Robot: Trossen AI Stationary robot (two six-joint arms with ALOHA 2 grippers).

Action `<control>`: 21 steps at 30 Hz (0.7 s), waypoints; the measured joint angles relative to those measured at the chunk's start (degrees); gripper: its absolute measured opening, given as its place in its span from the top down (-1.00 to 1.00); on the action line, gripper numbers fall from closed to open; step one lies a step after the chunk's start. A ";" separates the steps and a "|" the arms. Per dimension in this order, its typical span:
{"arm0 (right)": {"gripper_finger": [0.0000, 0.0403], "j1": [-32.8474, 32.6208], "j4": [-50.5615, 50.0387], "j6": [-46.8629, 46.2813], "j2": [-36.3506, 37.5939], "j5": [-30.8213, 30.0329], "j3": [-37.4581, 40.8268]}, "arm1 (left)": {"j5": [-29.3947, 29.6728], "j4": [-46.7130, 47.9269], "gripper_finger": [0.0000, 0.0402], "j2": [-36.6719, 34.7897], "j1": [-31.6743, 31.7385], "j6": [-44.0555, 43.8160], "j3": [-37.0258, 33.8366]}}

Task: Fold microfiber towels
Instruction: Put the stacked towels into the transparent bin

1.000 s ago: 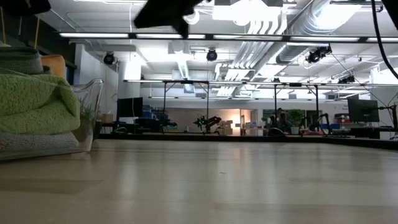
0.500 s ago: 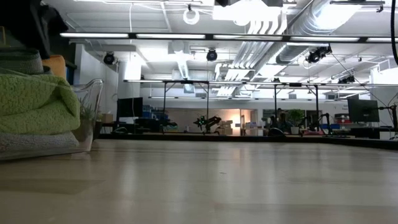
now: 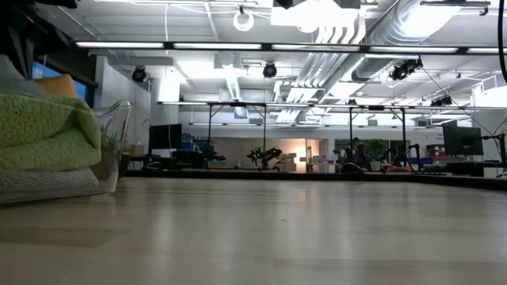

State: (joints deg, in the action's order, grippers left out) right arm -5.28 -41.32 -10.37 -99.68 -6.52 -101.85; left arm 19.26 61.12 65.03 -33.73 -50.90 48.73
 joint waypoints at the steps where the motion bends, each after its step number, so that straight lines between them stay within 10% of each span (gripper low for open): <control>1: 1.00 -0.01 0.03 -0.09 0.00 0.00 0.01 | 0.11 1.84 1.00 -1.19 0.22 0.16 0.00; 12: 1.00 -0.44 0.81 -0.20 -0.07 0.51 0.01 | -0.92 2.17 1.00 -6.00 2.65 4.38 -5.49; 21: 1.00 -0.50 1.80 0.07 -0.07 0.84 0.01 | 0.78 2.34 1.00 -10.80 4.81 6.13 5.44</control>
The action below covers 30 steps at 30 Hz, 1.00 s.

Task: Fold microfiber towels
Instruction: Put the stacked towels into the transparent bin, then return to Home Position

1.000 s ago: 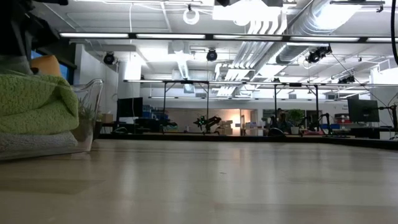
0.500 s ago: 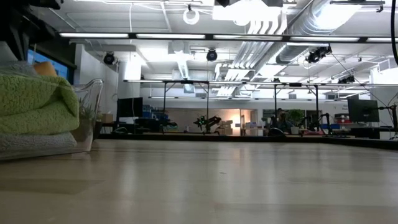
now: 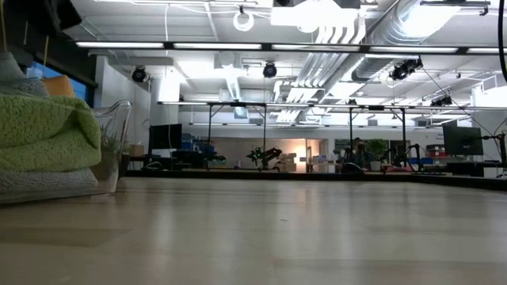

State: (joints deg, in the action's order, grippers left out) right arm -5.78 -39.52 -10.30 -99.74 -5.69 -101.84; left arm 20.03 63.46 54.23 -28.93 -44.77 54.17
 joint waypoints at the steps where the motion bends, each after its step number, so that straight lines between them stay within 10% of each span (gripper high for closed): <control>1: 1.00 0.00 -0.12 0.10 0.00 0.33 0.00 | -0.22 0.03 1.00 -0.42 -0.14 0.00 0.94; 14: 1.00 -0.24 -12.39 0.06 3.02 6.66 9.71 | 8.19 15.39 1.00 -9.03 3.93 -12.82 1.67; 23: 1.00 -0.24 15.61 -14.15 21.66 7.37 40.95 | -1.91 -12.07 1.00 -5.98 21.76 20.00 1.64; 30: 1.00 -0.24 26.48 -16.35 31.72 2.27 48.39 | -5.49 -23.02 1.00 -9.46 38.16 31.87 1.60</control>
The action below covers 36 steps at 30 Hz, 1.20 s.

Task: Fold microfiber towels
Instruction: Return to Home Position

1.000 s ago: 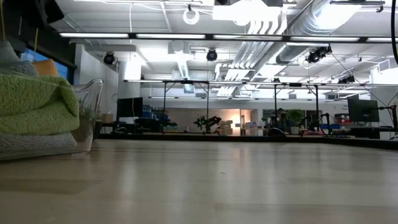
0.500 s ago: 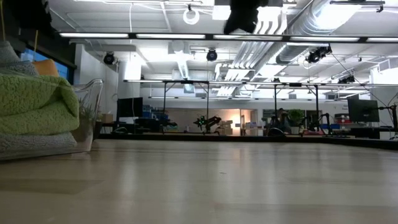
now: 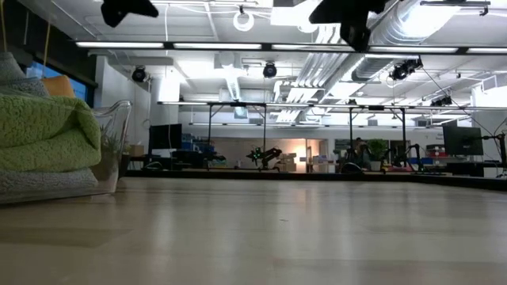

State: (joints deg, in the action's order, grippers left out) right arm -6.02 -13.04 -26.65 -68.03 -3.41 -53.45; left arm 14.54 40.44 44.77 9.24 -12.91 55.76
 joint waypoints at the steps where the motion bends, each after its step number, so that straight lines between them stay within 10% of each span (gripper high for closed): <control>1: 1.00 0.00 0.38 0.58 0.81 -1.30 0.03 | -0.22 -0.76 1.00 -1.24 1.07 1.04 0.05; 14: 1.00 0.20 10.36 4.85 2.99 -2.50 -0.08 | -3.73 -19.51 1.00 -20.15 2.18 -3.13 -14.36; 36: 1.00 0.92 15.85 14.21 12.30 -3.76 0.07 | -3.62 -28.91 1.00 -21.07 -5.99 -4.94 -21.11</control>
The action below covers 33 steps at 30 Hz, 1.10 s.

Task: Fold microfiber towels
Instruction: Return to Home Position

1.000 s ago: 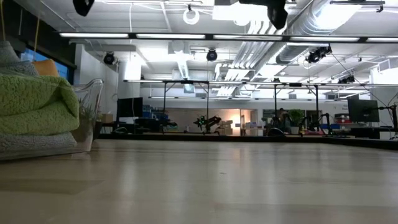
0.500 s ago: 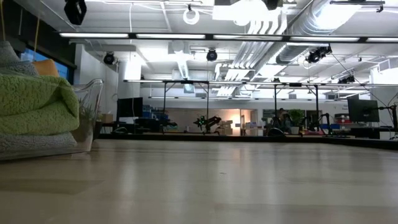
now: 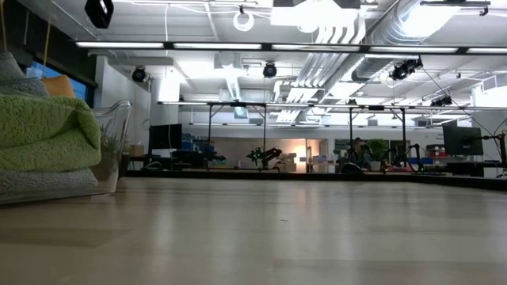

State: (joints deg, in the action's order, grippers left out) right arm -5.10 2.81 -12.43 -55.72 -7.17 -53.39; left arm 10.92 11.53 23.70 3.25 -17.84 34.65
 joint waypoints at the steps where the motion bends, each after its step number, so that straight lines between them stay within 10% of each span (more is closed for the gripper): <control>1: 1.00 0.00 0.00 -0.06 0.00 0.32 0.00 | 0.02 0.02 1.00 0.00 0.00 0.02 0.00; 13: 1.00 -0.12 0.00 -1.69 0.00 1.39 0.00 | 0.02 -0.05 1.00 -0.30 0.00 -0.51 -1.11; 33: 1.00 -0.66 -0.39 -7.07 -0.17 2.40 0.00 | -2.93 -12.45 1.00 -23.51 -1.03 -4.46 -27.41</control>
State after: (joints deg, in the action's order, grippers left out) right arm -5.76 2.42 -19.50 -55.90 -4.77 -53.39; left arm 7.98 -0.91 0.19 2.22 -22.30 7.25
